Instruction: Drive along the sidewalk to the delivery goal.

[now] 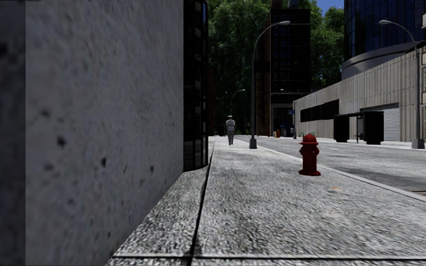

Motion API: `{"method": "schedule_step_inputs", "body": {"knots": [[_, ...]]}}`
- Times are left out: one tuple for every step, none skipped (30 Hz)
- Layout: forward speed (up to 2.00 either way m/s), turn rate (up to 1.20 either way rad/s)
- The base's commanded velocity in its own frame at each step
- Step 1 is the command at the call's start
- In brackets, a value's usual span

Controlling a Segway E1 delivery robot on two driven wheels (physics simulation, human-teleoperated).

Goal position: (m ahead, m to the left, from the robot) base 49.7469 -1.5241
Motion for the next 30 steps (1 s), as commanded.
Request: {"method": "schedule_step_inputs", "body": {"knots": [[1.91,0.00],[1.91,0.00],[1.91,0.00],[1.91,0.00],[1.91,0.00],[1.91,0.00],[1.91,0.00],[1.91,-0.40],[1.91,-0.86],[1.91,-0.86],[1.91,-1.20],[1.91,-1.20],[1.91,-1.20],[1.91,-1.20],[1.91,-1.20],[1.91,-1.19],[1.91,-0.45],[1.91,-0.02],[1.91,0.00],[1.91,0.00],[1.91,0.00],[1.91,0.00],[1.91,0.00],[1.91,0.00],[1.91,0.00],[1.91,0.00],[1.91,0.00],[1.91,0.00],[1.91,0.00],[1.91,0.00]]}}
